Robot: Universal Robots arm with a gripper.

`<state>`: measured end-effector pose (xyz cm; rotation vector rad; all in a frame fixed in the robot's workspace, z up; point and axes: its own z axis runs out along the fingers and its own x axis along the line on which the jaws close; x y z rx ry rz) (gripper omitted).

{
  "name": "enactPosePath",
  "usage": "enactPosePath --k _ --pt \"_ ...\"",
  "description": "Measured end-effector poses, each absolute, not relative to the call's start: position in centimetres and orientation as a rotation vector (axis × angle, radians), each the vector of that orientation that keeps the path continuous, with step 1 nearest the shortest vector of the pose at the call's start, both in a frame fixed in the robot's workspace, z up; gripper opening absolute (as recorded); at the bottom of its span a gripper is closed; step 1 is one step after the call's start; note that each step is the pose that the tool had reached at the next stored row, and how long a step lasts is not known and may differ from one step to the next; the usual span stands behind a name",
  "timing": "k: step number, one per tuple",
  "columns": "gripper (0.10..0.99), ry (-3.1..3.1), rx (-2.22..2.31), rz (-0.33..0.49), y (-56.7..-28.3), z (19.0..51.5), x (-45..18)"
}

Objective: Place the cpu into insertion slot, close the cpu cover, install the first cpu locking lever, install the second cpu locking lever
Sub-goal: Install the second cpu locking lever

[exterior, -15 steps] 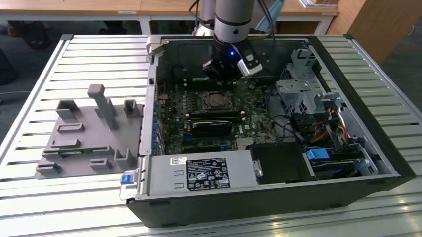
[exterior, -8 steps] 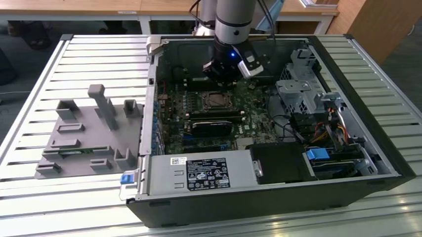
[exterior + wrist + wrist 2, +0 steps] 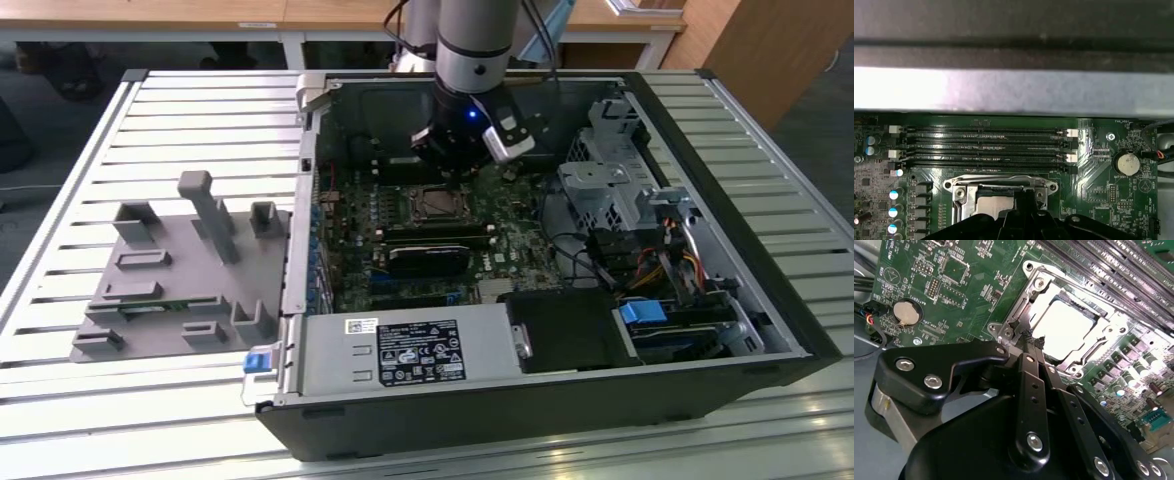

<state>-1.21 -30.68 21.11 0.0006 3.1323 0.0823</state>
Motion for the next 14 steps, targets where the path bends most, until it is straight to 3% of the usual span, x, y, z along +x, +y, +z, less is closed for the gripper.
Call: enactPosePath --k 14 --pt "0.106 3.132 0.0 0.083 -31.1 23.1 -1.2"
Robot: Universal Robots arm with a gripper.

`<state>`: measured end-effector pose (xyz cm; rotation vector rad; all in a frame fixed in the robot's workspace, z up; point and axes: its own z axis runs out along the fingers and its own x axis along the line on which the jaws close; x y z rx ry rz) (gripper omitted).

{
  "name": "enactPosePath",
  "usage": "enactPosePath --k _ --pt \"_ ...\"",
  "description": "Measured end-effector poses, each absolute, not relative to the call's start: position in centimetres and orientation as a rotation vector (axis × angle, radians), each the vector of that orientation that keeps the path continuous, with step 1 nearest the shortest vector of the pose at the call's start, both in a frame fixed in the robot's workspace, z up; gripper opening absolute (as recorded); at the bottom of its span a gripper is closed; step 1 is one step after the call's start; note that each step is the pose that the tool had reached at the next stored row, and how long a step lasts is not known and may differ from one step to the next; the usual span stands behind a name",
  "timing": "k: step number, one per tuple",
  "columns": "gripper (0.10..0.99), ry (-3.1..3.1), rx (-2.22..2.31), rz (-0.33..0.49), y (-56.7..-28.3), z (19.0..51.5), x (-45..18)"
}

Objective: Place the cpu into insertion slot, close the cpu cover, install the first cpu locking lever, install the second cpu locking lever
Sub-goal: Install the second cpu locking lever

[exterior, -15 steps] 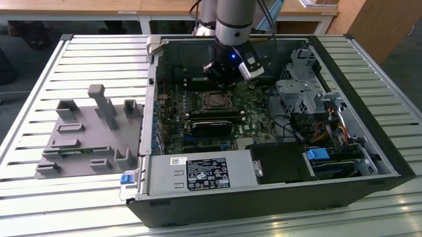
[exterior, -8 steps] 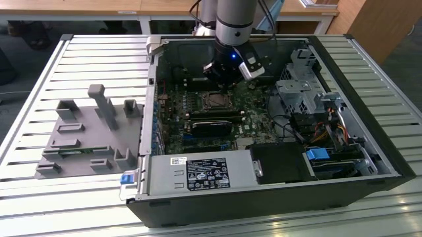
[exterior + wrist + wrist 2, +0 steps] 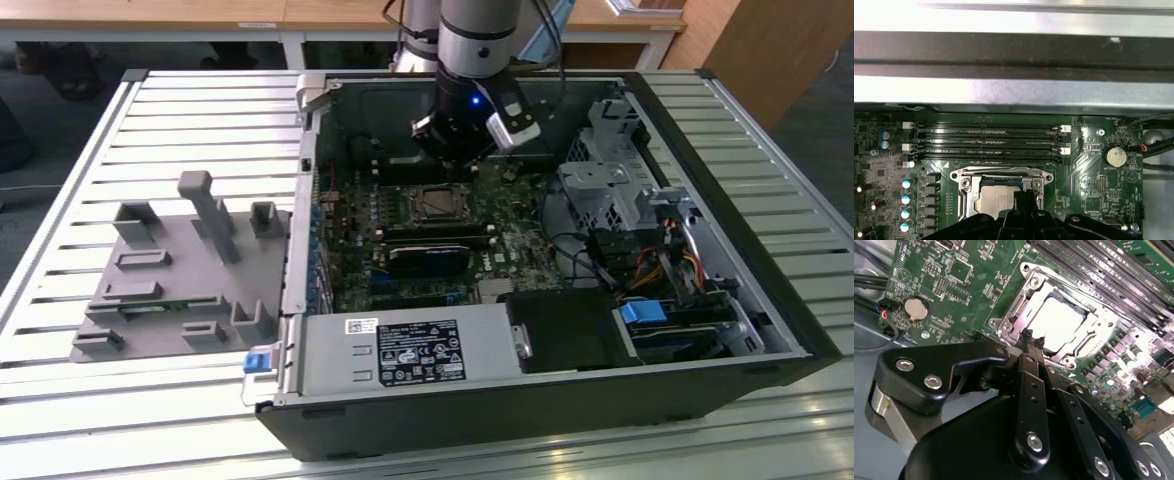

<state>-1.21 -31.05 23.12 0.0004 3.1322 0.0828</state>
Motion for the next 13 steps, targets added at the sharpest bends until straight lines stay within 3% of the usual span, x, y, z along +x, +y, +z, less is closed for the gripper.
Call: enactPosePath --k 13 --pt "0.106 3.132 0.001 0.082 -34.3 23.1 -1.2"
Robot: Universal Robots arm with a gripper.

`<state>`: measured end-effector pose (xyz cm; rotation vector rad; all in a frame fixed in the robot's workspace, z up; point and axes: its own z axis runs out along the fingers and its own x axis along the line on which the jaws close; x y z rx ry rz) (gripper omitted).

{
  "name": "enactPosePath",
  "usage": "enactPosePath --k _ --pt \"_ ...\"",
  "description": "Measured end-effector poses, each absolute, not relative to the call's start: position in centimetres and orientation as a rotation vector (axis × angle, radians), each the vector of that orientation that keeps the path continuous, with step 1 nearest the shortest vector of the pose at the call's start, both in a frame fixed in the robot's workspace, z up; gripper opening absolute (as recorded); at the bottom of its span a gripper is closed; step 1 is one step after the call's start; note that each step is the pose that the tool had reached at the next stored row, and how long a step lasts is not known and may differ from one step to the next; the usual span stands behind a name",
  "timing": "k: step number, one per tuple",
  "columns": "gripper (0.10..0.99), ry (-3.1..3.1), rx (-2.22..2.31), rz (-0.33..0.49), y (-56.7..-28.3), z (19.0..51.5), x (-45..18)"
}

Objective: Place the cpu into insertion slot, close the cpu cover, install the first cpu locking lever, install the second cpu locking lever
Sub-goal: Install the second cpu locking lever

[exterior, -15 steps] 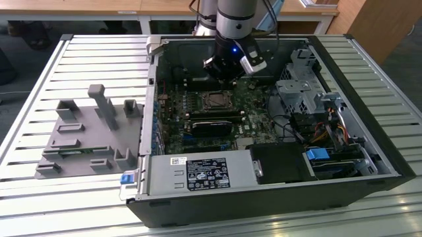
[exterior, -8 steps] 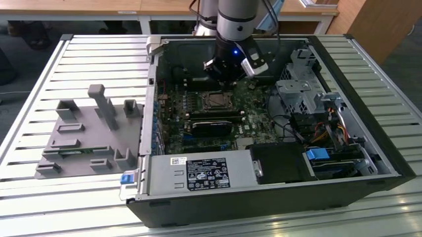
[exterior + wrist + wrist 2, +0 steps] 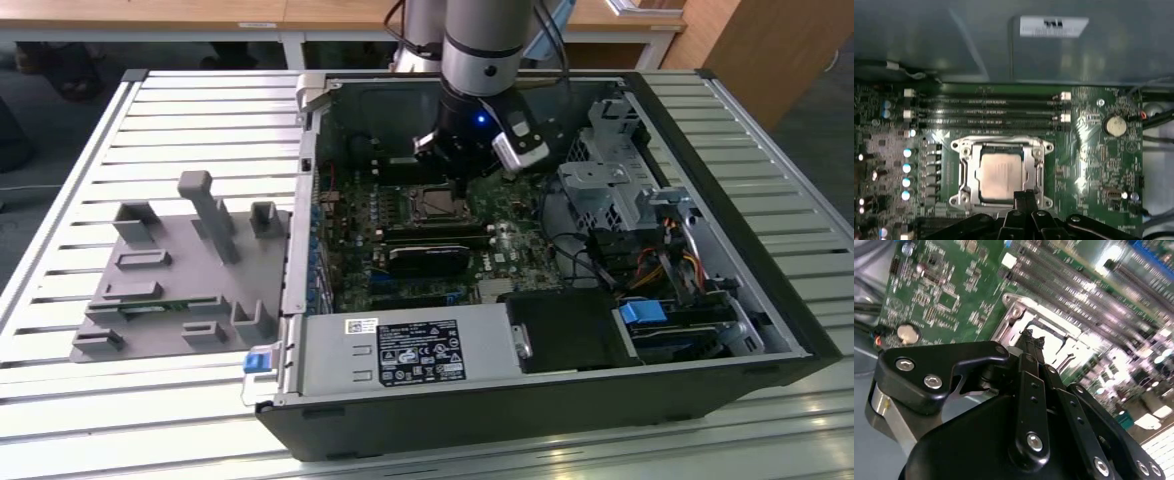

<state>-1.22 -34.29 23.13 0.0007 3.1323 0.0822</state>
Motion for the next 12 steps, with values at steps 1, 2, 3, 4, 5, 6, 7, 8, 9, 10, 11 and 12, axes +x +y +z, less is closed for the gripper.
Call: enactPosePath --k 1,2,3,4,5,6,7,8,9,10,11,12 --pt "0.106 3.132 0.001 0.082 -34.6 23.1 -1.2" --pt "0.106 3.132 0.001 0.083 -35.0 23.1 -1.2" --pt "0.106 3.132 0.001 0.082 -35.2 23.1 -1.2" --pt "0.106 3.133 0.001 0.082 -35.4 23.1 -1.2" --pt "0.106 3.134 0.001 0.084 -35.6 23.1 -1.2" --pt "0.106 3.138 0.001 0.089 -35.6 23.1 -1.2" --pt "0.106 3.141 0.001 0.097 -35.7 23.1 -1.1" --pt "0.106 3.143 0.001 0.108 -35.7 23.1 -1.1" --pt "0.106 3.142 0.001 0.122 -35.7 23.1 -1.1" --pt "0.106 3.142 0.001 0.129 -35.8 23.1 -1.1" --pt "0.106 3.142 0.001 0.132 -35.9 23.0 -1.1" --pt "0.106 3.142 0.001 0.136 -36.2 23.0 -1.1"
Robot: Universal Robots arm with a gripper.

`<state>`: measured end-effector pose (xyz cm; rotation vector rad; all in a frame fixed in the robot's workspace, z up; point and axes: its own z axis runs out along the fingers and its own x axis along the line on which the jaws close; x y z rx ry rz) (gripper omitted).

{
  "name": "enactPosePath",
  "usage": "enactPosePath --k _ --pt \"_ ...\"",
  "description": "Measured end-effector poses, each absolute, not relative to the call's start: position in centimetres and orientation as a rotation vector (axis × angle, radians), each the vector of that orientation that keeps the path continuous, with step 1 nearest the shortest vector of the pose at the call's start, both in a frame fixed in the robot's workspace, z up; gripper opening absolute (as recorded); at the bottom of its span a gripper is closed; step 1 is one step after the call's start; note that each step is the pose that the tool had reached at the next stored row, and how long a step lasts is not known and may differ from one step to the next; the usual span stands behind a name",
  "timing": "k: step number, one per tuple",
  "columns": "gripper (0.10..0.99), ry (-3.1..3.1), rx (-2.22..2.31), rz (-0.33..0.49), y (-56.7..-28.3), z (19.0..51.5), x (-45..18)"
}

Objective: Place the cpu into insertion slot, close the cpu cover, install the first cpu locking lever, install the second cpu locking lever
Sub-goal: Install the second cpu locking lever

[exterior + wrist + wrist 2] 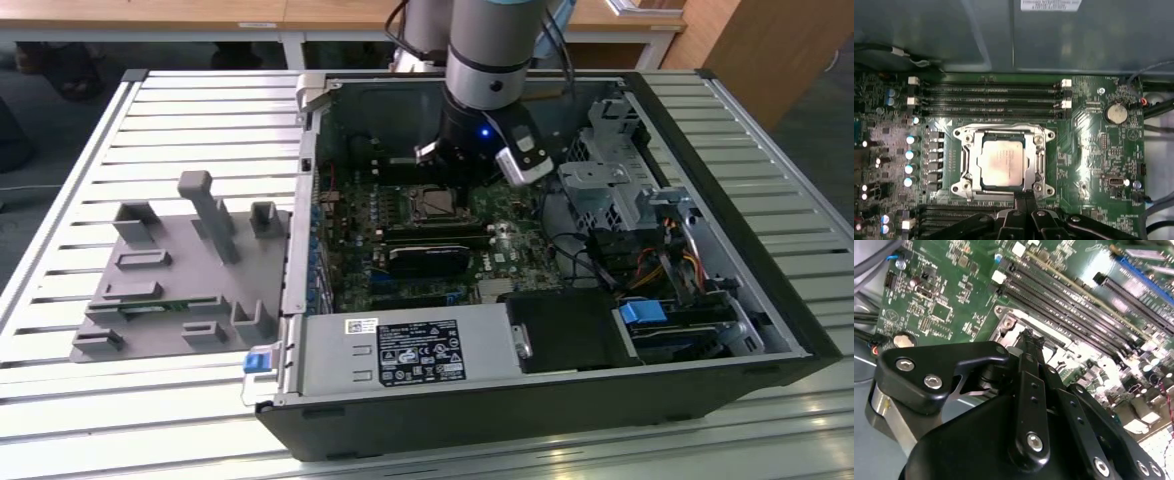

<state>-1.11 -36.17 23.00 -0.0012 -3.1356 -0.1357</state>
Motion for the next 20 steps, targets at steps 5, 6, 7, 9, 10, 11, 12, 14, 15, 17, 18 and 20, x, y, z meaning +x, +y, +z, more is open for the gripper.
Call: enactPosePath --k 5,6,7,9,10,11,12,14,15,17,18,20 --pt "0.106 -3.135 0.002 -0.139 -37.0 22.9 -1.3" --pt "0.106 -3.135 0.002 -0.14 -37.1 22.9 -1.5" --pt "0.106 -3.135 0.002 -0.14 -37.1 22.9 -1.7" --pt "0.106 -3.135 0.002 -0.141 -37.2 22.9 -2.2" --pt "0.106 -3.135 0.002 -0.141 -37.2 22.9 -2.4" --pt "0.106 -3.135 0.002 -0.142 -37.3 22.9 -2.6" --pt "0.106 -3.135 0.002 -0.142 -37.3 22.9 -2.9" --pt "0.106 -3.135 0.002 -0.143 -37.3 22.9 -3.5" --pt "0.106 -3.135 0.002 -0.144 -37.3 22.9 -3.7" --pt "0.106 -3.135 0.002 -0.149 -37.3 22.7 -4.0" --pt "0.106 -3.135 0.002 -0.153 -37.3 22.6 -4.0" --pt "0.106 -3.134 0.002 -0.161 -37.4 22.4 -4.1"
